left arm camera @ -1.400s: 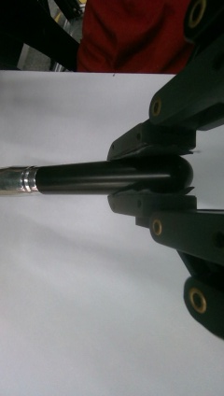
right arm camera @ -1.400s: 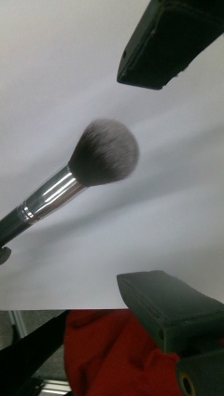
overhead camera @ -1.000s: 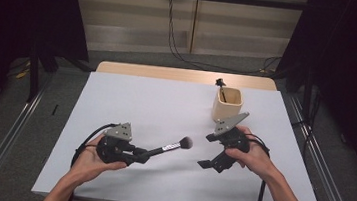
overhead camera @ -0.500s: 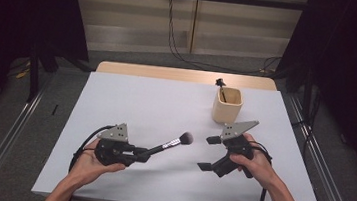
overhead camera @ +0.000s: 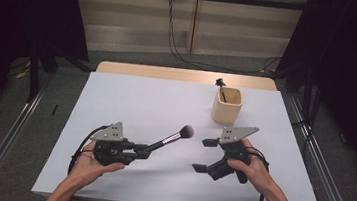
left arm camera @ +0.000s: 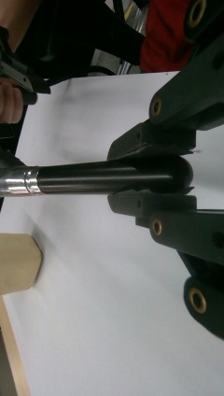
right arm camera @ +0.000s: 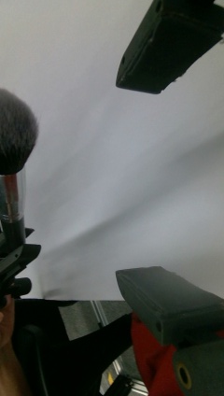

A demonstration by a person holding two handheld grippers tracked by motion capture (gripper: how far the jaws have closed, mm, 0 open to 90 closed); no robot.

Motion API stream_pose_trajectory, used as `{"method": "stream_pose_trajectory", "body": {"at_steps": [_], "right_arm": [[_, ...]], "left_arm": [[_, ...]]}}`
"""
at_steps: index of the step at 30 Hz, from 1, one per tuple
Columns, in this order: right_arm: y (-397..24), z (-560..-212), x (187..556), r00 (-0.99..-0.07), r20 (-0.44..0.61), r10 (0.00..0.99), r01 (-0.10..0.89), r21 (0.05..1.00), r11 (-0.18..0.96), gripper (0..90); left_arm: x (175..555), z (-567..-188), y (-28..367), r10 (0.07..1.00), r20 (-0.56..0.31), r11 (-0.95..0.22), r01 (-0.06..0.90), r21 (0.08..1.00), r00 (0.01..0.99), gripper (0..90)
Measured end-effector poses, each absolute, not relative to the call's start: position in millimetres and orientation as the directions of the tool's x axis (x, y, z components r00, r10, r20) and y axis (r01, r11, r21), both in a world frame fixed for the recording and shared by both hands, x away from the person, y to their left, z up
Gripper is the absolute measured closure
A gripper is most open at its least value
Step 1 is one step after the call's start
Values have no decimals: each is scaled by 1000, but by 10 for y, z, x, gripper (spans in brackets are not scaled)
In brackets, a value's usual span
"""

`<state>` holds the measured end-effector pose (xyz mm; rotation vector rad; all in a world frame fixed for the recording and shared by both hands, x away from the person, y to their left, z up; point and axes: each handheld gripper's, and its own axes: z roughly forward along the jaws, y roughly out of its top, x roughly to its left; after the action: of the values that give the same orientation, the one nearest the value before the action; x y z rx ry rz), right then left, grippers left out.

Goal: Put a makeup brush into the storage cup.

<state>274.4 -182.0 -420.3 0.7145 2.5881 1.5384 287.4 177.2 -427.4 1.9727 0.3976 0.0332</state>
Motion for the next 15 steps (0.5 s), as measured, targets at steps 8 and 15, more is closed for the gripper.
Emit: {"method": "stream_pose_trajectory", "body": {"at_steps": [8,15], "right_arm": [[-1763,-4260,2730,-878,203,433,354,886,301,91],[-1742,-4244,2725,-889,209,408,337,900,275,97]], "left_arm": [[2875,-4259,1757,289,-148,-328,243,913,946,747],[2869,-4241,1753,286,-155,-287,239,928,946,746]]}}
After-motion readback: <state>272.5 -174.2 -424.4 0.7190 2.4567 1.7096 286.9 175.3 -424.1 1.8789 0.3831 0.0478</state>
